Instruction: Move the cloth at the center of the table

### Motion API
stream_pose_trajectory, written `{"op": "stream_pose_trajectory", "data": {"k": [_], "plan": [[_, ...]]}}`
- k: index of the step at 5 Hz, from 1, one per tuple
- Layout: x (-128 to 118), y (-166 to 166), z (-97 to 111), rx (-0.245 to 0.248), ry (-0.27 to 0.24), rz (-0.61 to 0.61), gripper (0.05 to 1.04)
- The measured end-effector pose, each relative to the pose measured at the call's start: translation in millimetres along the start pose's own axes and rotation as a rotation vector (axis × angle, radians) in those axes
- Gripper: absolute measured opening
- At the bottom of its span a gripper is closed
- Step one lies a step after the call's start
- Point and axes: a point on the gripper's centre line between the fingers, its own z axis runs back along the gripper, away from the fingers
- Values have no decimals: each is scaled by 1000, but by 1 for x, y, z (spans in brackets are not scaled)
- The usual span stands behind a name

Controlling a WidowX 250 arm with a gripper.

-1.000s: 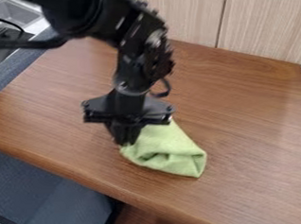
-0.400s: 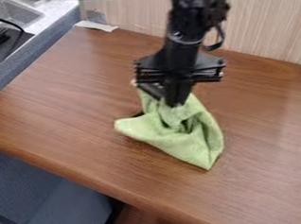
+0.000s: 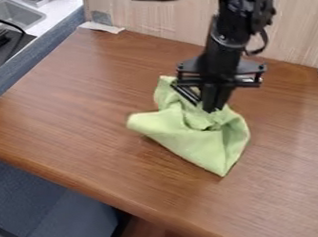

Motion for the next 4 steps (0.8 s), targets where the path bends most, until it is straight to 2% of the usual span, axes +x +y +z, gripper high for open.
{"op": "stream_pose_trajectory", "data": {"k": [1, 2, 3, 4], "plan": [[7, -18, -17, -5, 29, -6, 69], [11, -25, -27, 4, 30, -14, 99], [13, -23, -29, 22, 18, -26, 262], [13, -22, -29, 28, 17, -19, 537]]}}
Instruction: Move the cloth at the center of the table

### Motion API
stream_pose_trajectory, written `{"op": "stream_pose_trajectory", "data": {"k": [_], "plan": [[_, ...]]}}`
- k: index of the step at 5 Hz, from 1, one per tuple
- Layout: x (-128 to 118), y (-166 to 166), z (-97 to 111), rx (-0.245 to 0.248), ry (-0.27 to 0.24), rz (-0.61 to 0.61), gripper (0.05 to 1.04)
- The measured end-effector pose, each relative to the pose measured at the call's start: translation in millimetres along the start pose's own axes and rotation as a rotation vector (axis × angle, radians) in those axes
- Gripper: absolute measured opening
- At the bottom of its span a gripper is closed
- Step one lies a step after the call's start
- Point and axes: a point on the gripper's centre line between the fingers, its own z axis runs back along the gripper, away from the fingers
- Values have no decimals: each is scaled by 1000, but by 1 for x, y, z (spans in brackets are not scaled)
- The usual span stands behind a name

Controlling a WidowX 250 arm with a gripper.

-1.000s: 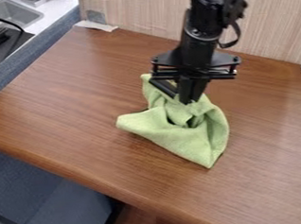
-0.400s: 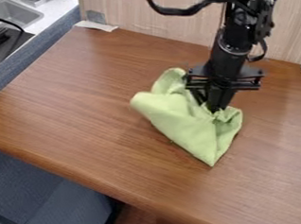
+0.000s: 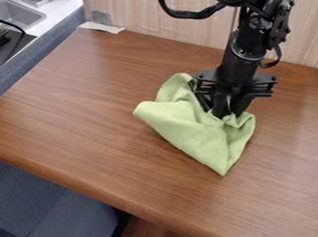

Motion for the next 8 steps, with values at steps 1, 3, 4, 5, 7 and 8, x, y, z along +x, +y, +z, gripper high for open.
{"op": "stream_pose_trajectory", "data": {"k": [1, 3, 4, 5, 7, 8], "plan": [[-1, 2, 0, 13, 3, 1, 840], [4, 7, 12, 19, -23, 10, 1006], [7, 8, 29, -1, -49, 8, 1001], [12, 15, 47, -7, -78, 14, 1001], [13, 54, 86, 9, -126, 47, 1001], [2, 76, 82, 121, -145, 17, 1001]]}}
